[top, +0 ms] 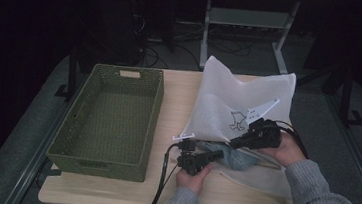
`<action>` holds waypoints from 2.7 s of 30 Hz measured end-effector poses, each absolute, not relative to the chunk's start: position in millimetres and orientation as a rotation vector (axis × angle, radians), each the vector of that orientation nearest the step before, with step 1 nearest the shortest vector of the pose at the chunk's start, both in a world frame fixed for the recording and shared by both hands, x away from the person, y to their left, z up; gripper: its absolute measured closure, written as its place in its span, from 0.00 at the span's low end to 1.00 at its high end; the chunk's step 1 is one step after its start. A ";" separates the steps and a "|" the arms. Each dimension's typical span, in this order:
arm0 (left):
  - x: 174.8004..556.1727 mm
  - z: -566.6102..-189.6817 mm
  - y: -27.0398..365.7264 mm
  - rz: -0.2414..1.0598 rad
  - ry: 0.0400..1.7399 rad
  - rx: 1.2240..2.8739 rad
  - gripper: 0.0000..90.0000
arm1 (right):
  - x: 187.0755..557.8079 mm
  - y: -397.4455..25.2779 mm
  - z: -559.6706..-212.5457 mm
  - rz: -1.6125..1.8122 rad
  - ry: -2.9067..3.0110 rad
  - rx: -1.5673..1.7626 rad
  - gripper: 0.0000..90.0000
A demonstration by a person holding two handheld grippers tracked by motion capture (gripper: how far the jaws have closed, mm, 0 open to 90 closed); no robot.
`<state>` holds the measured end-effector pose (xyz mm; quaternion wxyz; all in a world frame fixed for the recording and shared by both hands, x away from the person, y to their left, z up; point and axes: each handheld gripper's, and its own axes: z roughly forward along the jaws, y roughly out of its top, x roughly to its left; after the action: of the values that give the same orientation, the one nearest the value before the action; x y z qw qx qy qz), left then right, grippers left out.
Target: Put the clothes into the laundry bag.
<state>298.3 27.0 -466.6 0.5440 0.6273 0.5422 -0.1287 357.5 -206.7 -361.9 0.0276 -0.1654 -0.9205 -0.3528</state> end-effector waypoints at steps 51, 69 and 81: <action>306.1 -464.6 -7.2 -0.325 1.274 1.450 0.91 | 316.9 -232.7 -350.7 -1.233 -2.889 -0.466 0.75; 314.1 -465.2 -14.4 -0.309 1.293 1.462 0.91 | 292.1 -207.6 -421.5 -0.991 -3.002 -0.424 0.70; 305.7 -464.7 -9.4 -0.305 1.259 1.541 0.55 | 292.7 -220.9 -407.3 -1.049 -2.972 -0.445 0.74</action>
<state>305.7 -9.4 -464.7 0.5348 0.6469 0.5283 -0.1280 292.7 -220.9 -407.3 -0.0208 -0.1397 -0.9335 -0.3295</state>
